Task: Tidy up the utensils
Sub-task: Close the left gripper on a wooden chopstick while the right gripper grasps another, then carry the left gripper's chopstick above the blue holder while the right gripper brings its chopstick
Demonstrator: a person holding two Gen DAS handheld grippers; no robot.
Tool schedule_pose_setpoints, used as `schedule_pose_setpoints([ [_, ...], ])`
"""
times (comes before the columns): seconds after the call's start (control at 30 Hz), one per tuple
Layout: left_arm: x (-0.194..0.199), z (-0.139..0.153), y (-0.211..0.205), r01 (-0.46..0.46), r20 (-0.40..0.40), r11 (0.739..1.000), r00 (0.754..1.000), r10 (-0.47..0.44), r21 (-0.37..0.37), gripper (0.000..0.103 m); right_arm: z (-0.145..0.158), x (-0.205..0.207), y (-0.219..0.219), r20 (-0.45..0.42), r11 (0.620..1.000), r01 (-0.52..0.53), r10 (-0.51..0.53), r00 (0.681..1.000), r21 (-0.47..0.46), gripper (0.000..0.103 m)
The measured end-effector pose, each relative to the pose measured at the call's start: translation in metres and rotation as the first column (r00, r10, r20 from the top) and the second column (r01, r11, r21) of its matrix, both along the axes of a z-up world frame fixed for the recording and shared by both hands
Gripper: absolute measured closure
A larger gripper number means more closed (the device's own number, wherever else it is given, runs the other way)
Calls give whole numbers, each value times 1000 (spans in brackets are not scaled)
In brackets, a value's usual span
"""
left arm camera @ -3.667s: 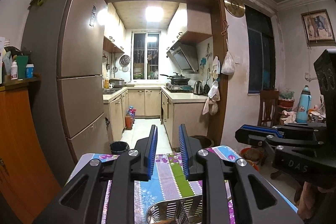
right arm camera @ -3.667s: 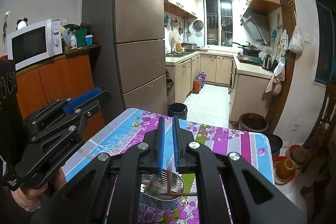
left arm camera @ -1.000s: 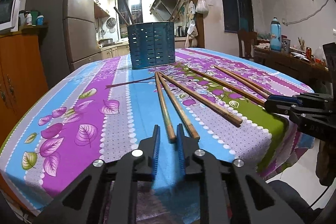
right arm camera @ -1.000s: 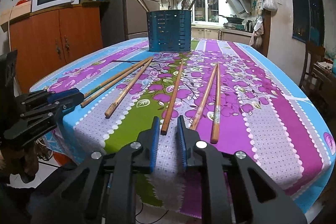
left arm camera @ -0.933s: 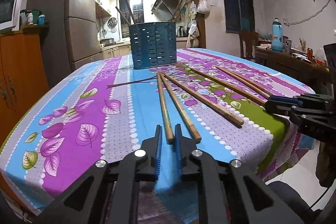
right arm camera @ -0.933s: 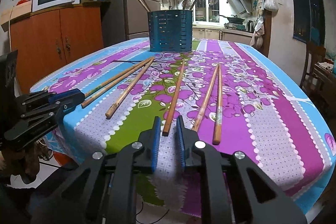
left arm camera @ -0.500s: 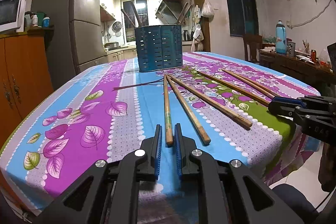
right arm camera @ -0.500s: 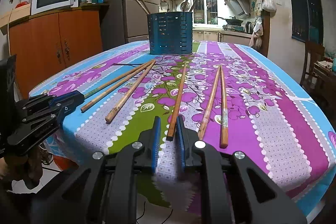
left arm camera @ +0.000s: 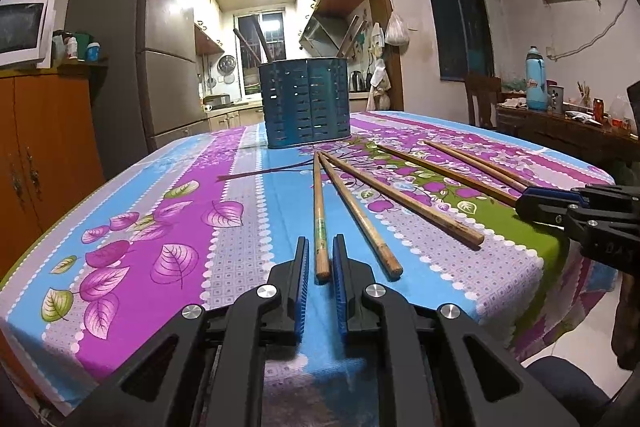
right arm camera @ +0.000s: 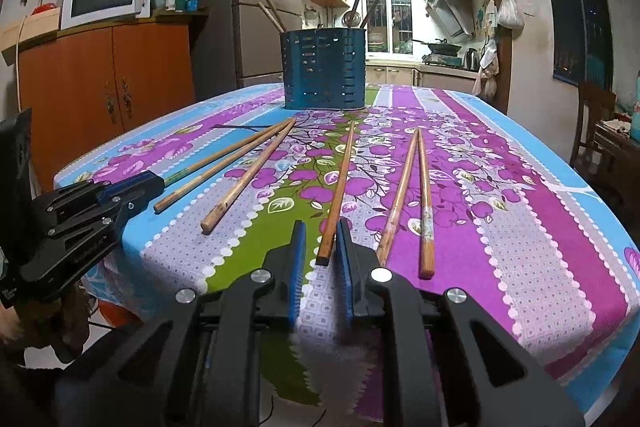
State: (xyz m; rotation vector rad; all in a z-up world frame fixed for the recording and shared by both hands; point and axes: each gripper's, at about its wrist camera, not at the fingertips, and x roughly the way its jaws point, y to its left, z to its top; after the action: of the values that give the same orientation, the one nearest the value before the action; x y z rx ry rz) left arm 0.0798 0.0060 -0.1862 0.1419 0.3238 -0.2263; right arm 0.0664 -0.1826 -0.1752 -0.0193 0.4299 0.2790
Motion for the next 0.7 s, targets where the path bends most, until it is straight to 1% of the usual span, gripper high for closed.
schedule_pose_setpoints([
  [0.07, 0, 1, 1, -1, -4, 1000, 1000, 1, -7, 95, 0, 0, -1, 6, 1000, 5, -5, 1000, 11, 95],
  [0.23, 1, 3, 2, 0, -11, 1000, 1000, 0, -18, 95, 2, 1, -5, 9, 999, 19, -20, 1000, 32, 97],
  [0.33, -3, 10, 4, 5, 0, 1000, 1000, -5, -26, 95, 11, -3, -10, 27, 999, 27, -28, 999, 38, 97],
  [0.43, -8, 23, 7, 10, 26, 999, 1000, -9, -42, 95, 28, -8, -13, 58, 999, 24, -26, 998, 36, 98],
  [0.53, -16, 43, 11, 12, 67, 998, 998, -8, -64, 95, 51, -14, -15, 106, 999, 15, -18, 994, 28, 98],
  [0.7, -27, 81, 11, 23, 164, 998, 986, -12, -65, 95, 91, -20, -13, 196, 1000, -10, 10, 981, 1, 98],
])
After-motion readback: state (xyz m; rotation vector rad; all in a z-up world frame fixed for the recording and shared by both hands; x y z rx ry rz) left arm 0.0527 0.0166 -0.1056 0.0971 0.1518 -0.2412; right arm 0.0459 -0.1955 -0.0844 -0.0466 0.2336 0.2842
